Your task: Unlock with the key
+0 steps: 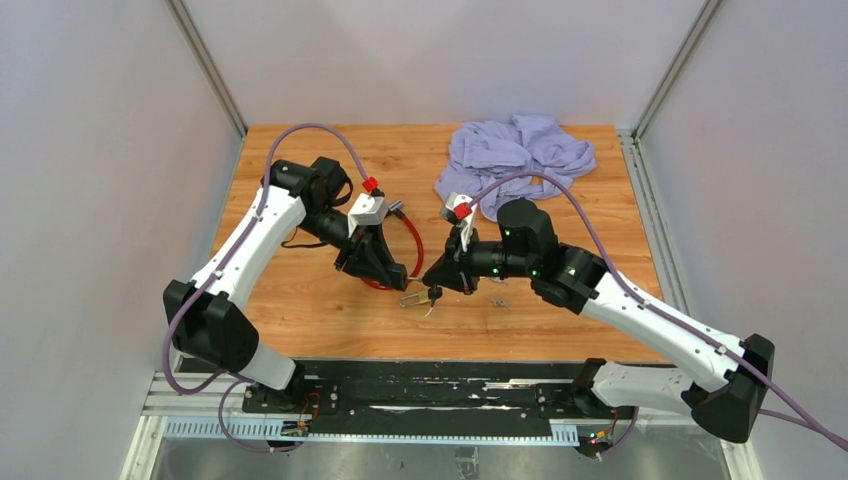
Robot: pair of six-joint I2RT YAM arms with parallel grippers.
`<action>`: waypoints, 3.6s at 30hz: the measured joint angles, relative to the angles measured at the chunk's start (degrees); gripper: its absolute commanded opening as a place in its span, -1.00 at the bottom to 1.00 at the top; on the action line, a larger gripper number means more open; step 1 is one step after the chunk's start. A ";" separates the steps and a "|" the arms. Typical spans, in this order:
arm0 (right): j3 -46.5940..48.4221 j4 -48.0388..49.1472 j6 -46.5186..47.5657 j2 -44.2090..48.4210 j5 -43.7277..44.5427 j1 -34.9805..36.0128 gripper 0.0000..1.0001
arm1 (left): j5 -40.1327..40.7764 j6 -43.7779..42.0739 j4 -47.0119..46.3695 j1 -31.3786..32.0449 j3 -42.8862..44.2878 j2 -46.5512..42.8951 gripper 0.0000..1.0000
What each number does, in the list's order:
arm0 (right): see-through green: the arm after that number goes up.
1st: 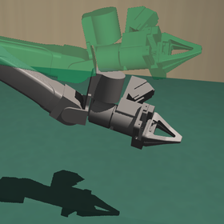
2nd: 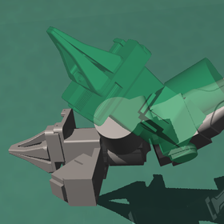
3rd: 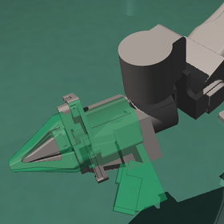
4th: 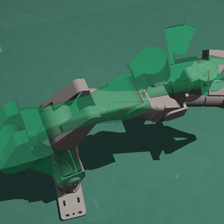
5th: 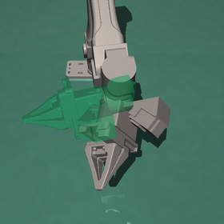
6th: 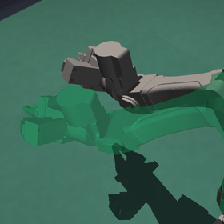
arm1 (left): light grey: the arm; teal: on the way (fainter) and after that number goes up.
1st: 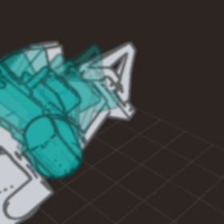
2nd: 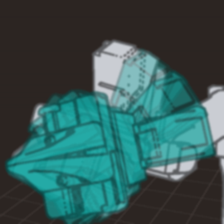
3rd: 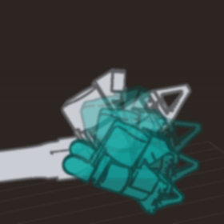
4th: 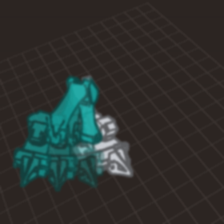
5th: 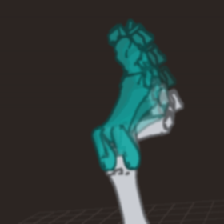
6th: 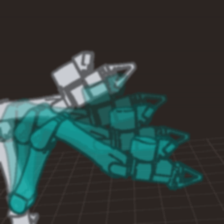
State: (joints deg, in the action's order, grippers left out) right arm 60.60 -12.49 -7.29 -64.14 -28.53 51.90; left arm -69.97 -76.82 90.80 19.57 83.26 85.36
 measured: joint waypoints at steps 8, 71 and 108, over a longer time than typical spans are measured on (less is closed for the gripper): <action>-2.03 3.28 -2.36 3.87 0.72 0.13 -0.99 | -1.07 3.54 -0.02 0.00 0.59 0.00 -0.99; 0.26 -2.27 2.23 1.77 -5.99 -5.51 -0.99 | 6.99 24.59 -26.03 4.31 -6.45 -10.75 -0.99; -1.33 0.66 1.49 1.38 -6.12 -5.53 -0.99 | 6.23 25.55 -25.14 4.92 -6.45 -10.73 -0.99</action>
State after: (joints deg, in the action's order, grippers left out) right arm 59.27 -11.84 -5.80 -62.76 -34.65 46.37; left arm -63.75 -51.27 65.67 24.49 76.82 74.63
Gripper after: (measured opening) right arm 0.031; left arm 0.334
